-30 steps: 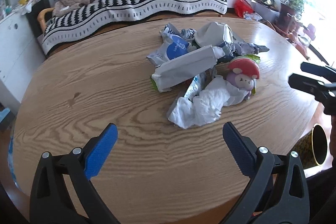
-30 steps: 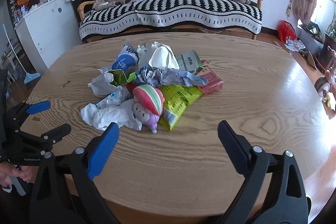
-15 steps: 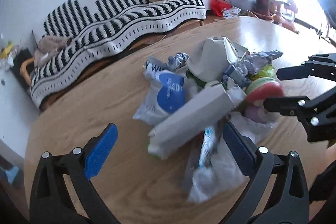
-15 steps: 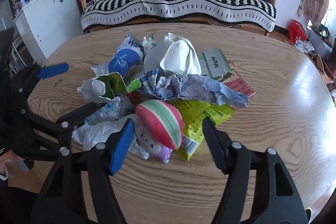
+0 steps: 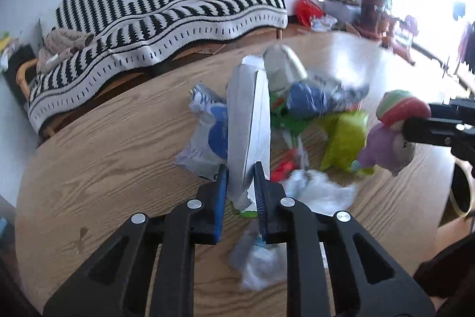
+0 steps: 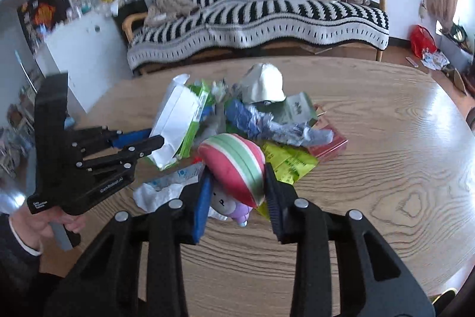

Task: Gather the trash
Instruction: 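Grasp the white paper carton with the left tool while the right tool grasps the striped toy ball, then carry both items over the black bin and open both tools to drop them, then move both tools back to the trash pile on the table, then grasp the white tissue with the left tool while the right tool grasps the yellow-green snack bag, then carry tissue and snack bag over the bin and open both tools to drop them, then return both tools to the table and grasp the blister pack with the left tool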

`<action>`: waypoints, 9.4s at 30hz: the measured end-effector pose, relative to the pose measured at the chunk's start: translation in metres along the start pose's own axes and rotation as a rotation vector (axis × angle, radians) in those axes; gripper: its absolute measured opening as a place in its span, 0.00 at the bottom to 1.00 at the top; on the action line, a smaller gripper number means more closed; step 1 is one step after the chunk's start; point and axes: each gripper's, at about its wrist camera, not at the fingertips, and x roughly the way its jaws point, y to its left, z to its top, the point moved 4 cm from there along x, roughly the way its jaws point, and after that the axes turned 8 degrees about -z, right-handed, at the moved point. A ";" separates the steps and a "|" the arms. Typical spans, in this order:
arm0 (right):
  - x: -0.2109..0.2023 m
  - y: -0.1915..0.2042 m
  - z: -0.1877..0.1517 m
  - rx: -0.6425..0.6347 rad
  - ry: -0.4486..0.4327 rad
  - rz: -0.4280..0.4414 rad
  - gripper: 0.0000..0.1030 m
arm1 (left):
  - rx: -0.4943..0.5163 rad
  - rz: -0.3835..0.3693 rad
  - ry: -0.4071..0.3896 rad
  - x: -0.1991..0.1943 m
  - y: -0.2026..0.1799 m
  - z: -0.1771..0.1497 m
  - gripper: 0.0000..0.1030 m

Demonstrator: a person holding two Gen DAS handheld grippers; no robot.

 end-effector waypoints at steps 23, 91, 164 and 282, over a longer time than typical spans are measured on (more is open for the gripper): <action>-0.154 -0.222 -0.065 0.277 -0.120 -0.262 0.33 | 0.050 -0.222 -0.116 -0.035 -0.204 0.058 0.15; -0.263 -0.539 -0.344 0.828 0.161 -0.710 0.83 | 0.226 -0.689 0.358 0.153 -0.650 -0.070 0.88; 0.004 -0.115 -0.026 0.234 0.129 -0.101 0.45 | 0.013 -0.126 0.071 0.012 -0.125 -0.021 0.19; 0.130 -0.005 -0.017 -0.302 0.135 -0.117 0.81 | -0.038 -0.045 0.164 0.049 0.007 -0.060 0.88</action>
